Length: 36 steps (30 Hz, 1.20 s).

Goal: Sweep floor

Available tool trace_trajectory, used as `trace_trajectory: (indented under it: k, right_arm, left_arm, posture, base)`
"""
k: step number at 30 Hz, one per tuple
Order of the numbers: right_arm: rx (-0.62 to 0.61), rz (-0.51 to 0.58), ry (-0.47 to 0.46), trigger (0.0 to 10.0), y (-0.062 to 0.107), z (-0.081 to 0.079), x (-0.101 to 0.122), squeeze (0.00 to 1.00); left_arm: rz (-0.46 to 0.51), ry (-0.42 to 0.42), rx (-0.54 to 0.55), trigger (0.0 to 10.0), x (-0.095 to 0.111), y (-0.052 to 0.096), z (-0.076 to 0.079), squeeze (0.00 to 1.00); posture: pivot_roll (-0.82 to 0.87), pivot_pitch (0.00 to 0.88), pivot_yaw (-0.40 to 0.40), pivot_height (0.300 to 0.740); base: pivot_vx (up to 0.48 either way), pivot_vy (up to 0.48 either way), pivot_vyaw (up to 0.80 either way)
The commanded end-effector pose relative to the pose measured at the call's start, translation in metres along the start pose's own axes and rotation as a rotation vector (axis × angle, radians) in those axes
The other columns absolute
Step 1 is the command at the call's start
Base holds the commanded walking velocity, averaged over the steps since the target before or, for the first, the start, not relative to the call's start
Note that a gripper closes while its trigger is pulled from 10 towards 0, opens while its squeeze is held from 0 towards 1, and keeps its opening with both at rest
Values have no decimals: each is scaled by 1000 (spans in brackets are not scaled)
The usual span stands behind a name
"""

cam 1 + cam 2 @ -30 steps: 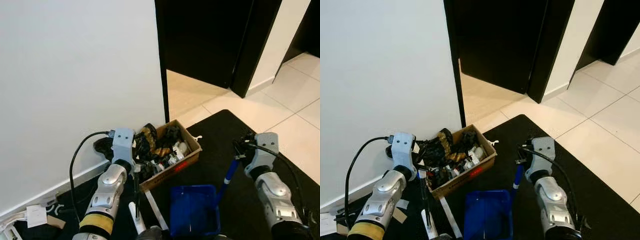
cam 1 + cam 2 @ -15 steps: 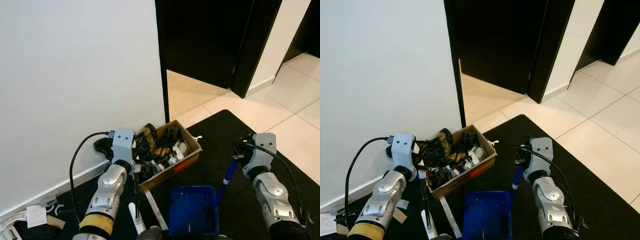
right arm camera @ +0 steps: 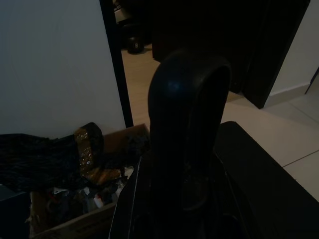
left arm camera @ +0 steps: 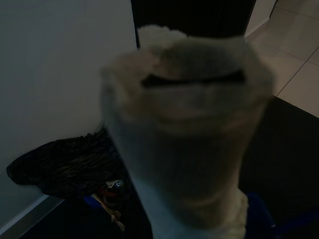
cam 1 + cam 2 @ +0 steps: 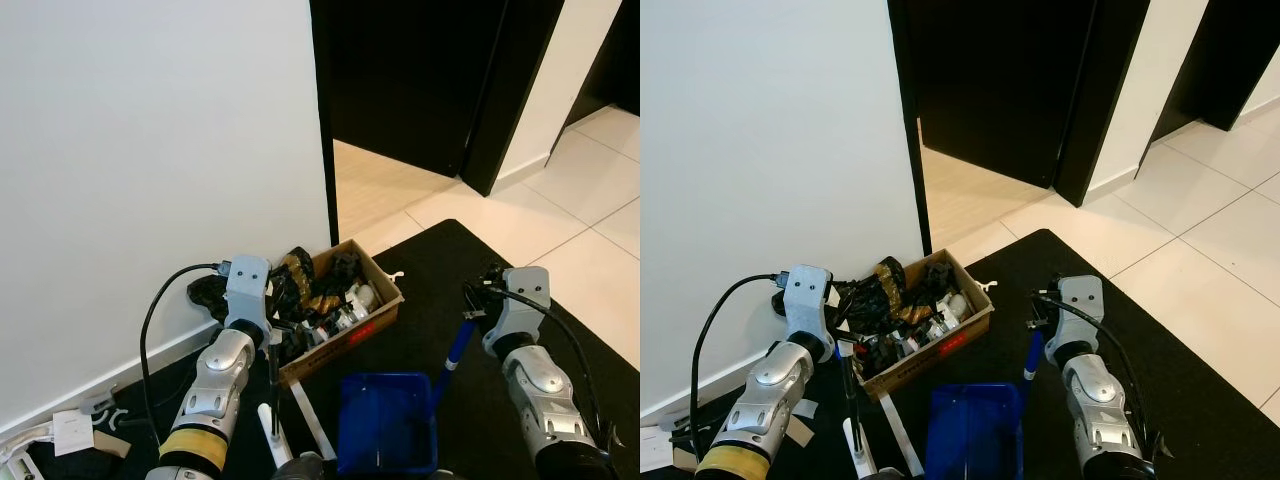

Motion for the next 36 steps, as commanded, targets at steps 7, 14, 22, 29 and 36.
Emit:
trace_trajectory:
  k: [7,14,22,29,36]
  right_arm:
    - [-4,38,7,10000,-6,-2,10,0]
    - [-5,36,3,10000,-4,-4,9,0]
    - [-9,41,1,10000,-6,-4,11,0]
    - [-8,42,-2,10000,-5,-5,11,0]
    - [1,44,1,10000,-5,-7,11,0]
  left_arm:
    - [6,-26,2,10000,3,-2,-1,0]
    - [8,-28,5,10000,3,-1,-3,0]
    - [15,-33,2,10000,6,-2,-3,0]
    - [17,-35,1,10000,7,-2,-3,0]
    - [17,-35,3,10000,7,-2,-3,0]
  posture:
    - [84,50,60,740]
    - [85,55,62,740]
    - [87,63,63,740]
    - [89,63,60,740]
    - [87,59,55,740]
  base:
    - [0,0,0]
    - [0,0,0]
    - [0,0,0]
    - [0,0,0]
    - [0,0,0]
Point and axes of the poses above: a point about 5 cm out from each wrist's last joint towards the gripper, its own y axis pointing back from the gripper into the wrist, its own x axis along the axis of the wrist's last joint, z = x × y, the point moved 5 cm from there along -y, pointing out of the wrist towards the gripper, and after that the axes turned 14 degrees about y, right-handed, at the moved point
